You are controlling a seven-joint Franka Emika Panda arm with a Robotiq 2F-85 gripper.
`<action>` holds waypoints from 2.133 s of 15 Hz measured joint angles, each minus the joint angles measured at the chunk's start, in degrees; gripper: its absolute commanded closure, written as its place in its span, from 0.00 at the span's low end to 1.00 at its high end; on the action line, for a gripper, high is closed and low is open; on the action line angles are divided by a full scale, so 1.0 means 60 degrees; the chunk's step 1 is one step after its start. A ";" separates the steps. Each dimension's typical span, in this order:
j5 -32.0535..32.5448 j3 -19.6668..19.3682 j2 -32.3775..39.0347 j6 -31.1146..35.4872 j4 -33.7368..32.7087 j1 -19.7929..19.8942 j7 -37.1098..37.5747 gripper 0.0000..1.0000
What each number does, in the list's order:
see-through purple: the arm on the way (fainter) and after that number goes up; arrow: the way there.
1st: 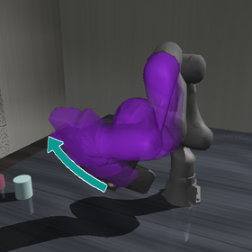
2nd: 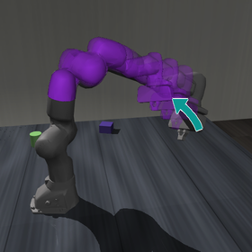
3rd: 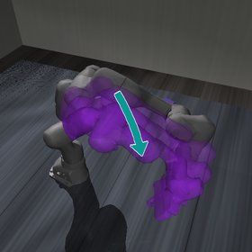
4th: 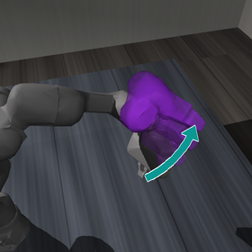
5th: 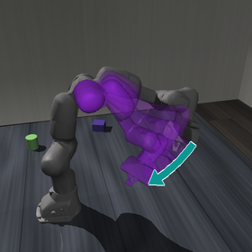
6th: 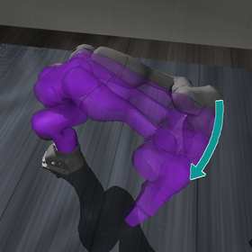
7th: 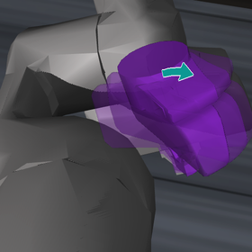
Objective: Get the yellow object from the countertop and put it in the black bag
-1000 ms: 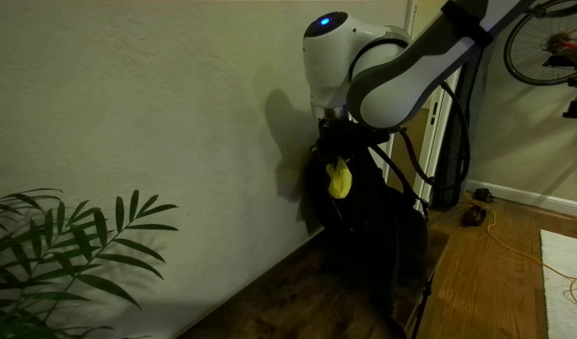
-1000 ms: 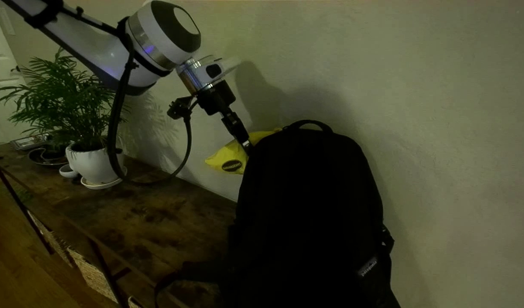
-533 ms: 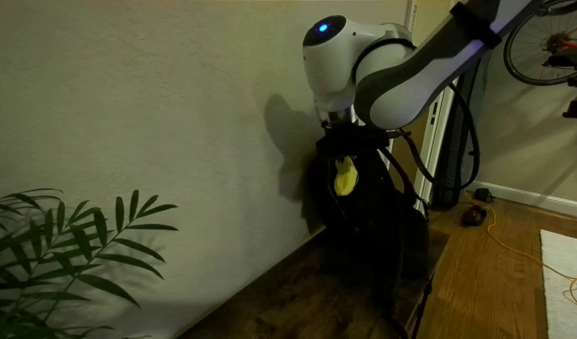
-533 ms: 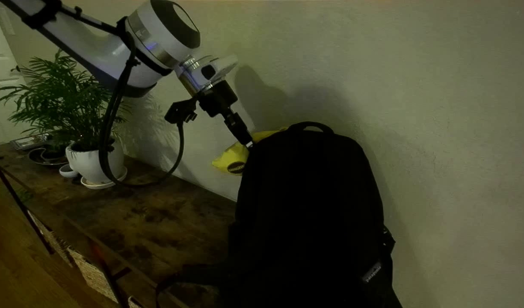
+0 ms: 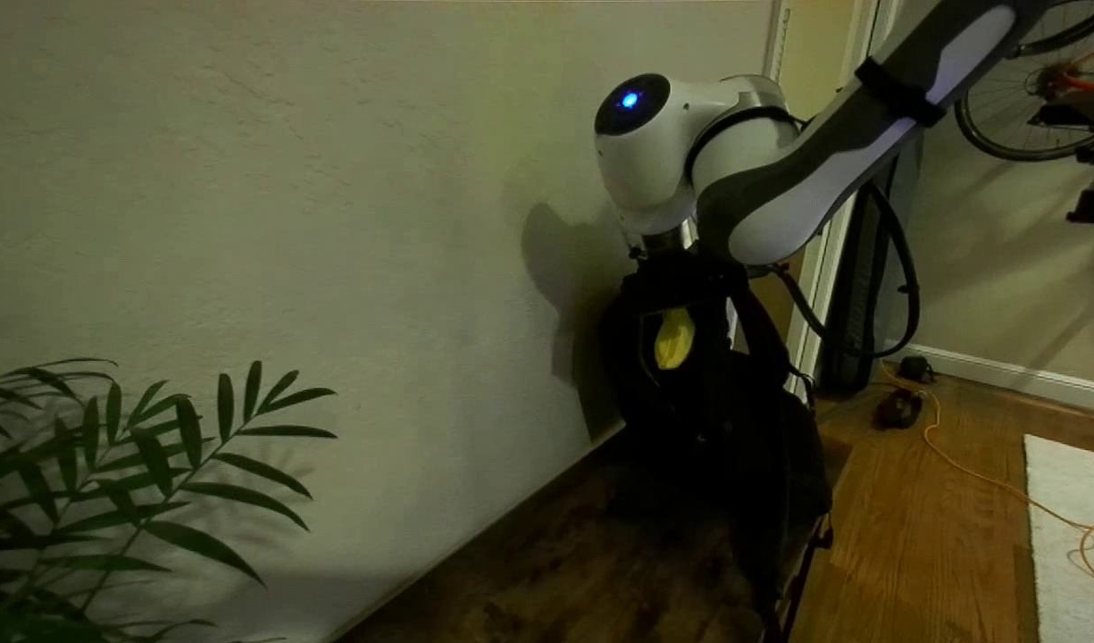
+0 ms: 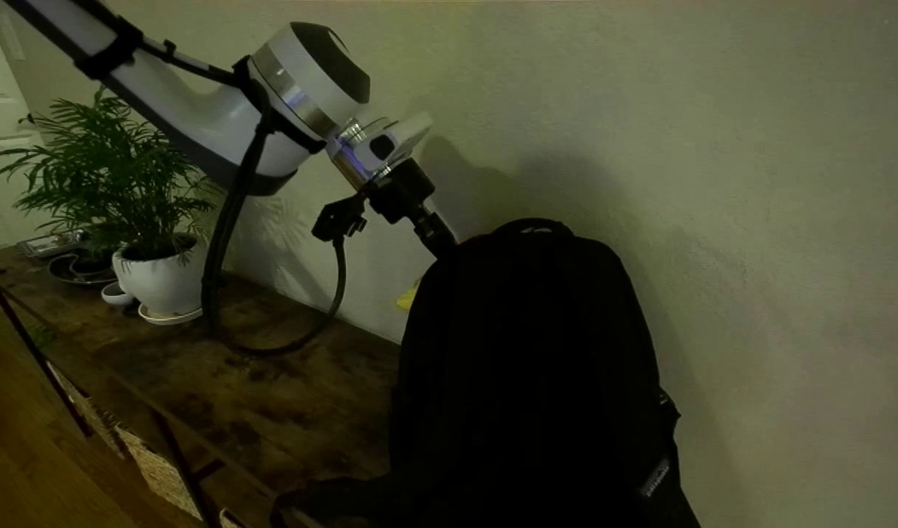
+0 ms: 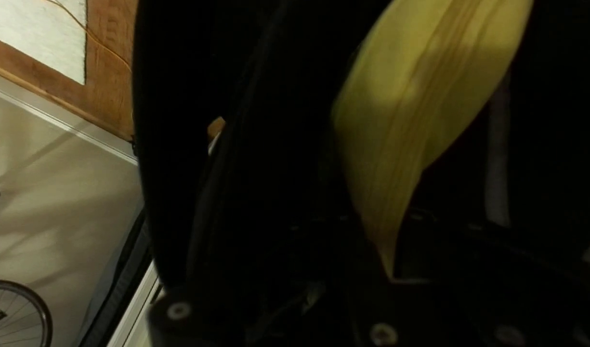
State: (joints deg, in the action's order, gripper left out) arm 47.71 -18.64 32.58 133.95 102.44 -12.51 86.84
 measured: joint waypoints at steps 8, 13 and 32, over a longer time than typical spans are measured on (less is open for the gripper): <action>0.0316 0.0494 0.1170 0.0779 -0.0489 0.0891 -0.0025 0.96; 0.0316 0.0475 0.1837 0.0859 -0.1120 0.1038 -0.0340 0.96; 0.0202 0.0972 0.1600 0.0834 -0.1721 0.0950 -0.1919 0.00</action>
State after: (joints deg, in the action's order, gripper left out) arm 48.92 -12.81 42.18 138.95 92.11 -6.82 75.32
